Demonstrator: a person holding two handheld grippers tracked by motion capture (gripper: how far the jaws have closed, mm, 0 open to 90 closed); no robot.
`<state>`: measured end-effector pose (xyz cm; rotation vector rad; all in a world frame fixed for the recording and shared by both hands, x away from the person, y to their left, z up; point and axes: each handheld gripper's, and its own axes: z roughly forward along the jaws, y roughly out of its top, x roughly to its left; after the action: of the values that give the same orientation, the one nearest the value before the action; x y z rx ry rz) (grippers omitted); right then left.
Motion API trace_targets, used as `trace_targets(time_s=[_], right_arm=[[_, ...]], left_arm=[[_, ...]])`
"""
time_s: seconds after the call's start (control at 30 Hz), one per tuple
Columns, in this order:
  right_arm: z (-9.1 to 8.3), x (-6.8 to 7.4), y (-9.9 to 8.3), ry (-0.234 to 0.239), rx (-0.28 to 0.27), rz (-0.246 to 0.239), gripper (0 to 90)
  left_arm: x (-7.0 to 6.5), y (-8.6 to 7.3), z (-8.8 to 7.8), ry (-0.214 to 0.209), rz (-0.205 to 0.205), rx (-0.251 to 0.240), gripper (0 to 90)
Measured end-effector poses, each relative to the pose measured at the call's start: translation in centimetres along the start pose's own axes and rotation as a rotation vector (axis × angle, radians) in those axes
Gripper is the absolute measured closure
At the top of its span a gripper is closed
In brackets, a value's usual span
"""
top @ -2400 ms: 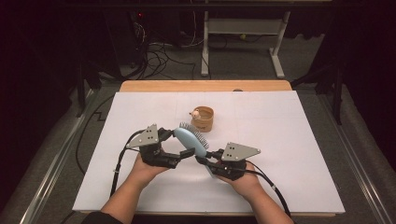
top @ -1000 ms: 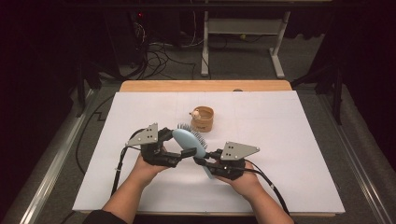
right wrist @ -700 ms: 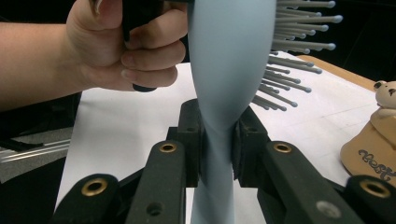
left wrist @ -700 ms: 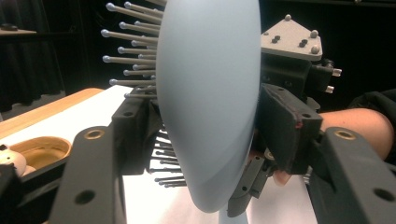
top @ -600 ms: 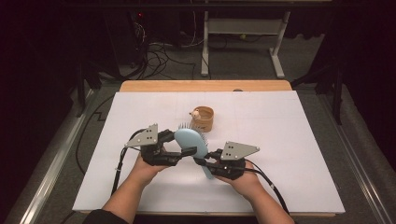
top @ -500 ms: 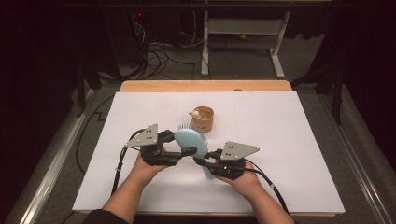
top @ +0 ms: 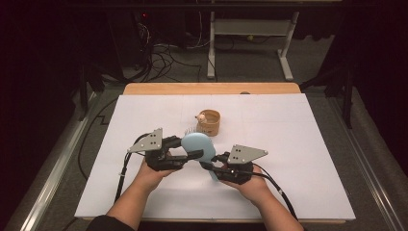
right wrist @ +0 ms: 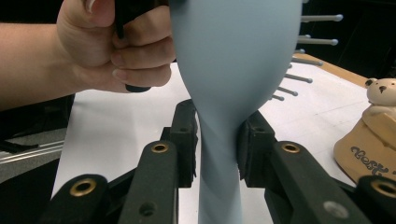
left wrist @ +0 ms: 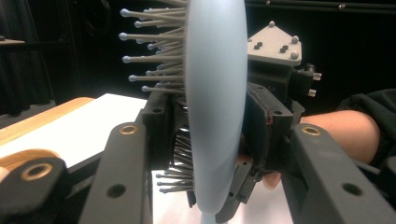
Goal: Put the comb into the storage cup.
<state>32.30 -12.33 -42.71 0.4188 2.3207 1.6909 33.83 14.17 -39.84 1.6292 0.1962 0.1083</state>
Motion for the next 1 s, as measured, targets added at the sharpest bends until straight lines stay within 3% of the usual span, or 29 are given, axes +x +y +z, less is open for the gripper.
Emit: trace_targets(time_s=[0.3,0.67,1.0], right_arm=[[0.10,-0.03,0.00,-0.020,0.011,0.003,66.3],[0.21,-0.12,0.09,-0.040,0.016,0.022,45.7],[0.12,-0.34,0.12,-0.063,0.004,0.056,24.0]], left_arm=[[-0.06,0.02,0.08,0.008,-0.009,0.007,62.3],[-0.10,0.11,-0.07,0.032,-0.005,0.008,62.8],[-0.32,0.19,-0.43,0.091,-0.006,0.001,62.8]])
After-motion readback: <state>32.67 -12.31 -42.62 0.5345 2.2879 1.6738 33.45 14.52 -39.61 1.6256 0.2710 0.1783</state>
